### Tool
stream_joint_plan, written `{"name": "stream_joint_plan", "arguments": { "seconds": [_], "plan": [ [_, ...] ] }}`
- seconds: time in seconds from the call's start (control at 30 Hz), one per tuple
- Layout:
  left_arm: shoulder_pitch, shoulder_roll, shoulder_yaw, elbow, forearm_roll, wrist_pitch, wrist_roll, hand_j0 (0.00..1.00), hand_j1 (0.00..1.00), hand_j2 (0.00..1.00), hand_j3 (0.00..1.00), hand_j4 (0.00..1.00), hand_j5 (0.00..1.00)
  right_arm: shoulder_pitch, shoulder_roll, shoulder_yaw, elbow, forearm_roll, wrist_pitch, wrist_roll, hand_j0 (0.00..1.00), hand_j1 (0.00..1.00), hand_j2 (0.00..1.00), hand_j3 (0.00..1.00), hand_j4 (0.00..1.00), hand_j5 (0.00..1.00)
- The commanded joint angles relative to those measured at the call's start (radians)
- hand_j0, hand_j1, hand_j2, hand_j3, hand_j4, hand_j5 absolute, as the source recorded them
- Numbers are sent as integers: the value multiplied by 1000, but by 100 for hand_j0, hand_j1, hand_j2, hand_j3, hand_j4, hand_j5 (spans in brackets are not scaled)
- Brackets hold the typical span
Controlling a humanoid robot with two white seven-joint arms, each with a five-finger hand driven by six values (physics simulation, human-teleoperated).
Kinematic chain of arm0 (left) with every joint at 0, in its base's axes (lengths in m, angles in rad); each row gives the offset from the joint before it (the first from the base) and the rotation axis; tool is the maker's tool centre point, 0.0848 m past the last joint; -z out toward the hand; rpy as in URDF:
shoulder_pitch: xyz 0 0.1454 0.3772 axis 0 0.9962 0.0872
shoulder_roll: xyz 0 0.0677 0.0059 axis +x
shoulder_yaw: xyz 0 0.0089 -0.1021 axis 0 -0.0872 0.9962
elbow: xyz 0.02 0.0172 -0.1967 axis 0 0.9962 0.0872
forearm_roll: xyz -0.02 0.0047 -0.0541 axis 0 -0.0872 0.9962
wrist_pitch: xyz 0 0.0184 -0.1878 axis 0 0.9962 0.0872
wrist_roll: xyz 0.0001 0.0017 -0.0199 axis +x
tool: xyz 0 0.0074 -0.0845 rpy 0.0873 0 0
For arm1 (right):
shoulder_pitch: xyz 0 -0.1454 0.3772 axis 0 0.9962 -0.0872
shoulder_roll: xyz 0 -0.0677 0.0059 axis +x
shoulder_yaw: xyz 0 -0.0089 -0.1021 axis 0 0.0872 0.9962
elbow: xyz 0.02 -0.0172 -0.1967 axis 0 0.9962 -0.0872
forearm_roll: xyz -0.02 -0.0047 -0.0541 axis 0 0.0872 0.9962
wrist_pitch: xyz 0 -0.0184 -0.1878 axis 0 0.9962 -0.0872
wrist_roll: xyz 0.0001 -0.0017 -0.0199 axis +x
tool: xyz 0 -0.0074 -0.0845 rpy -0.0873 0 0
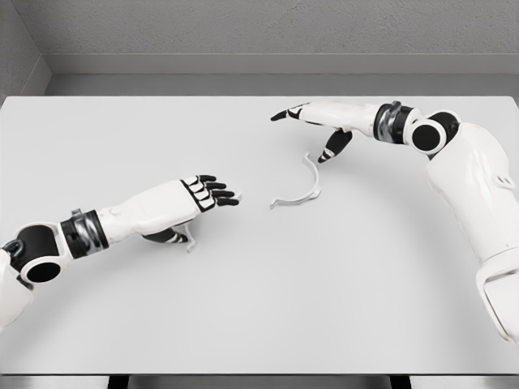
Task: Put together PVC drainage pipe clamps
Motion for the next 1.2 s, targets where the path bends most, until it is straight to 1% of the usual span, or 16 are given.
{"name": "stream_joint_plan", "arguments": {
  "seconds": [0.0, 0.03, 0.13, 0.3, 0.4, 0.47, 0.57, 0.7, 0.73, 0.8, 0.97, 1.03, 1.07, 1.13, 1.17],
  "plan": [
    [0, -3, -3, 8, 5, 1, 1, 100, 100, 100, 100, 100, 100, 0, 8, -3, 10, -7, 3, 0, 100, 100, 100, 100, 100, 100],
    [0, -3, -4, 10, 5, 1, 1, 100, 100, 100, 100, 100, 100, 0, 8, -5, 25, -7, 3, 0, 100, 100, 100, 100, 100, 100],
    [-5, -10, -3, 20, 5, 1, 1, 100, 100, 100, 100, 100, 100, 0, 17, -5, 41, -7, 3, 0, 99, 99, 99, 99, 99, 99],
    [-9, -27, -3, 46, 2, 1, 1, 100, 100, 100, 100, 100, 100, -5, 29, 0, 42, -1, 3, 0, 99, 99, 99, 99, 99, 99],
    [-23, -49, -3, 62, -1, 1, -1, 100, 100, 100, 100, 100, 100, -5, 29, 0, 42, -1, 3, 0, 99, 99, 99, 99, 99, 99],
    [-34, -64, -3, 79, -1, 1, -21, 100, 100, 100, 100, 100, 100, -5, 29, 0, 42, -1, 3, 0, 99, 99, 99, 99, 99, 99],
    [-54, -96, -4, 108, -1, 1, -22, 100, 100, 100, 100, 100, 100, -17, 28, -3, 44, -1, 3, 0, 99, 99, 99, 99, 99, 99],
    [-66, -133, -3, 111, -1, 1, -55, 100, 100, 100, 100, 100, 100, -28, 28, -5, 53, -1, 3, 0, 99, 99, 99, 99, 99, 99],
    [-68, -136, -3, 111, -1, 1, -76, 100, 100, 100, 100, 100, 100, -29, 28, -5, 65, -1, 3, 0, 99, 99, 99, 99, 99, 99],
    [-69, -151, -3, 108, -1, 1, -91, 100, 100, 100, 100, 100, 100, -29, 28, -5, 73, 15, 3, 0, 99, 99, 99, 99, 99, 99],
    [-87, -153, 6, 114, -1, 1, -94, 100, 100, 100, 100, 100, 100, -34, 25, -5, 87, 35, 3, 0, 99, 99, 99, 99, 99, 99],
    [-95, -161, 6, 128, -1, 1, -94, 100, 100, 100, 100, 100, 100, -35, 23, -5, 88, 41, 3, 0, 99, 99, 99, 99, 99, 99],
    [-95, -159, 6, 131, -1, 1, -94, 100, 100, 100, 100, 100, 100, -35, 23, -5, 88, 59, 3, -11, 99, 99, 99, 99, 99, 99],
    [-95, -147, 20, 131, 4, 1, -93, 100, 100, 100, 100, 100, 100, -35, 25, -5, 87, 81, 3, -28, 99, 99, 99, 99, 99, 99],
    [-95, -110, 28, 131, 11, 1, -91, 100, 100, 100, 100, 100, 100, -35, 26, -5, 87, 82, 3, -28, 98, 98, 98, 98, 98, 98]
  ]
}}
